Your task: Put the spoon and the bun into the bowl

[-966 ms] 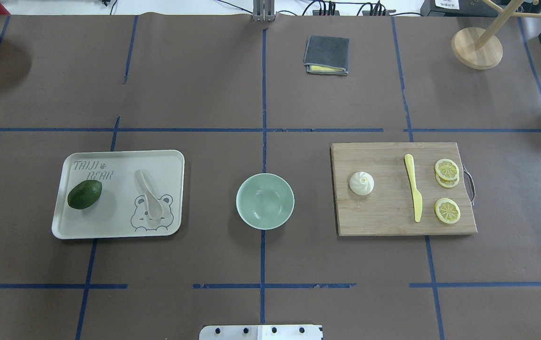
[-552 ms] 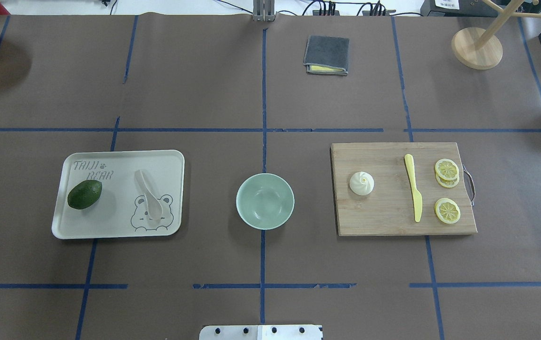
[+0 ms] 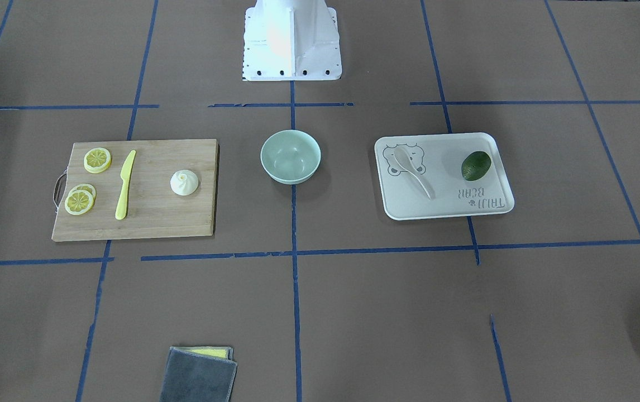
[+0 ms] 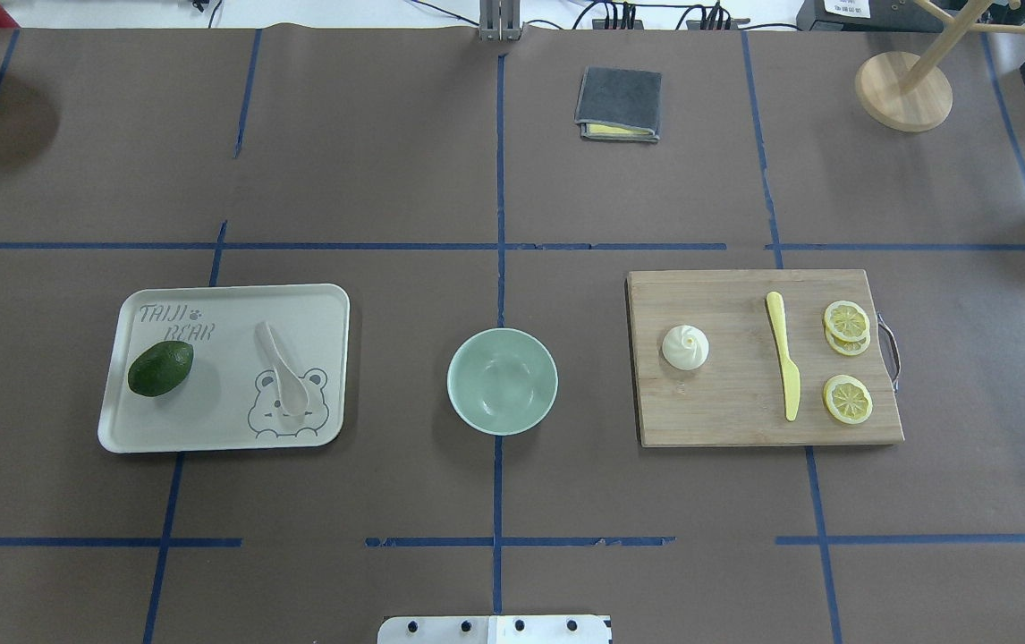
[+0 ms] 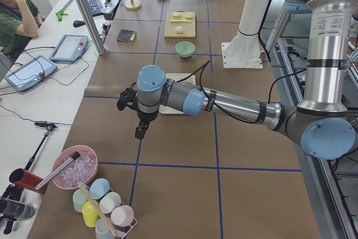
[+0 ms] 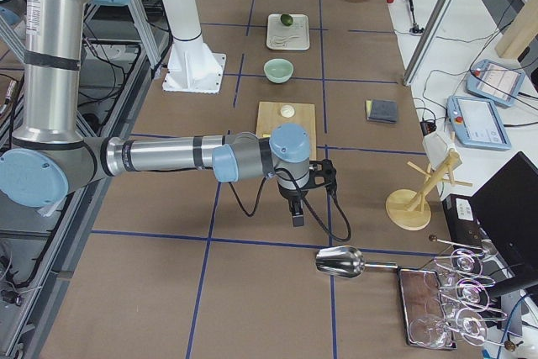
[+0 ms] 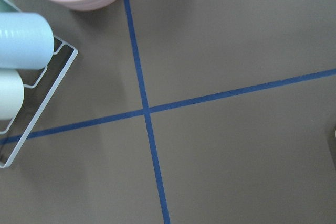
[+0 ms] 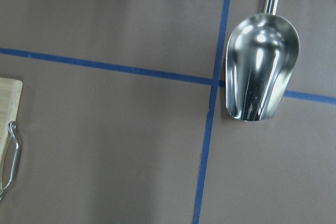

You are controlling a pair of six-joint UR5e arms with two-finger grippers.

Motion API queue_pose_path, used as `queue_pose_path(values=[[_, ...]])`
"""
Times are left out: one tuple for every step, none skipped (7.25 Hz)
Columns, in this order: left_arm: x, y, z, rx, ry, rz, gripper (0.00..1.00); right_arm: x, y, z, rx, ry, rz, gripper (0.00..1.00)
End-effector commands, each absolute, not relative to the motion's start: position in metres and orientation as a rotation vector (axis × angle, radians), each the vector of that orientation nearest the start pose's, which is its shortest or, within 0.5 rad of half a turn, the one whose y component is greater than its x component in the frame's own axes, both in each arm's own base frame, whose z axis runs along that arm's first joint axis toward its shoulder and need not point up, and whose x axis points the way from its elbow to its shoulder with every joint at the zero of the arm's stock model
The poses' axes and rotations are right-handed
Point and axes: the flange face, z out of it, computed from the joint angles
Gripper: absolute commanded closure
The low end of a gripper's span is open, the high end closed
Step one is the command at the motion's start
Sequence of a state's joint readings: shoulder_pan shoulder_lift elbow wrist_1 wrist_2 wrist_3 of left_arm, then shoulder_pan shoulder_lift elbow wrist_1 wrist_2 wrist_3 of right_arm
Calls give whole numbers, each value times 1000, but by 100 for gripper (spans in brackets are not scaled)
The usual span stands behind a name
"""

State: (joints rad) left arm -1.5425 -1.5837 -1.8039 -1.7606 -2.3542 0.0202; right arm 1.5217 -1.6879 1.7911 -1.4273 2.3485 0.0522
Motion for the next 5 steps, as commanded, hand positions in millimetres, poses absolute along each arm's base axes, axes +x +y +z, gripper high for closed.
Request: queue_pose_path(values=[[-47,-525,467,738,751,348,0,39,-475,574,217,-803,-53,0],[-32,-529,458,776,776,366,0,39,-476,573,218,-805,-54,0],[-3,-525,436,700,892,242,0,39,-475,575,217,-806,-53,0],[47,-521,408,617,984,167,0,39,-474,573,221,-806,-57,0],[103,-508,382,597,1001,153,0,39,-472,573,221,-807,-59,0]])
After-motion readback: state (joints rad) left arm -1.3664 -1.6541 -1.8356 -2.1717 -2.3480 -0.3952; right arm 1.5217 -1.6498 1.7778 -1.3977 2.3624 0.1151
